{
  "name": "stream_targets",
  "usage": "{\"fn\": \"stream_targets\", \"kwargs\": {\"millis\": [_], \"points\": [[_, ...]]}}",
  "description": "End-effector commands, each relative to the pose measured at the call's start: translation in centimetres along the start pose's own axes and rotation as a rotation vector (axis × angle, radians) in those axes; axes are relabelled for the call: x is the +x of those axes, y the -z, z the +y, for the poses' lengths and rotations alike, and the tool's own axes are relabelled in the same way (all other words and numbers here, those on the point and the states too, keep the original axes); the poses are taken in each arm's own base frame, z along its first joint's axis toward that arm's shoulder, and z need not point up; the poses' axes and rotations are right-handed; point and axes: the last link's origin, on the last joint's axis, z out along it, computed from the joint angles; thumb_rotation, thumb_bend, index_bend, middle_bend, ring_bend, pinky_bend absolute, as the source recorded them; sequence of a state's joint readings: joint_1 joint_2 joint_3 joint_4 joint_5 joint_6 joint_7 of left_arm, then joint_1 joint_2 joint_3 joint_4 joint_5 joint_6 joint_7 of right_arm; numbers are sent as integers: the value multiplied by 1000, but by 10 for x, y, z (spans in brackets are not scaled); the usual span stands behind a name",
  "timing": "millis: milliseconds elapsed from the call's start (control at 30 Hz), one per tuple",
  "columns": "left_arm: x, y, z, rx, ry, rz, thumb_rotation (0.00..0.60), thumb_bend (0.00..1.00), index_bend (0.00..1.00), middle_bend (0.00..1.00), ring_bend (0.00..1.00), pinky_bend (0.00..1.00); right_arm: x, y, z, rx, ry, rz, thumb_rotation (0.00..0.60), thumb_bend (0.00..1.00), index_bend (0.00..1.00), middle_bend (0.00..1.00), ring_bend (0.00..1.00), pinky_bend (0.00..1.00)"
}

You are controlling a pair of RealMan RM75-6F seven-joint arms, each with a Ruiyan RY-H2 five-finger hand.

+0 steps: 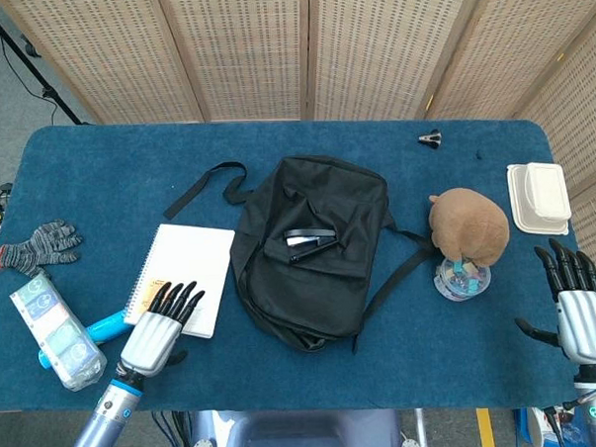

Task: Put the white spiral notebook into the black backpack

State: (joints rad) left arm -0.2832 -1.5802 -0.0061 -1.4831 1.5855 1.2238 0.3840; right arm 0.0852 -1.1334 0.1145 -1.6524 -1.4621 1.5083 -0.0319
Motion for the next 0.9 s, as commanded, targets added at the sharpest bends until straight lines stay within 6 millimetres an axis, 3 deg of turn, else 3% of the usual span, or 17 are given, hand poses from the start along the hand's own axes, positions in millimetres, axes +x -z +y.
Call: {"fn": "stream_targets", "kwargs": {"millis": [33, 200, 333, 433, 667, 900], "points": [[-7, -7, -3, 12, 18, 22, 600, 0, 0, 0, 0, 0, 0, 0, 0, -1, 0, 0, 600, 0, 0, 0, 0, 0], [-12, -17, -7, 23, 10, 47, 600, 25, 0, 0, 0, 0, 0, -1, 0, -4, -5, 2, 600, 0, 0, 0, 0, 0], [-13, -27, -7, 30, -8, 92, 600, 143, 2, 0, 11, 69, 1, -1, 1, -7, -6, 3, 600, 0, 0, 0, 0, 0], [-14, -32, -6, 36, 9, 137, 600, 210, 128, 55, 113, 203, 1, -1, 2, -9, -6, 2, 600, 0, 0, 0, 0, 0], [-15, -31, -9, 16, 22, 196, 600, 259, 483, 336, 332, 389, -1, -1, 2, -10, -4, -5, 600, 0, 0, 0, 0, 0], [-14, -35, -12, 11, 32, 232, 600, 448, 633, 465, 414, 453, -2, 0, 1, -9, -1, -11, 600, 0, 0, 0, 0, 0]]}}
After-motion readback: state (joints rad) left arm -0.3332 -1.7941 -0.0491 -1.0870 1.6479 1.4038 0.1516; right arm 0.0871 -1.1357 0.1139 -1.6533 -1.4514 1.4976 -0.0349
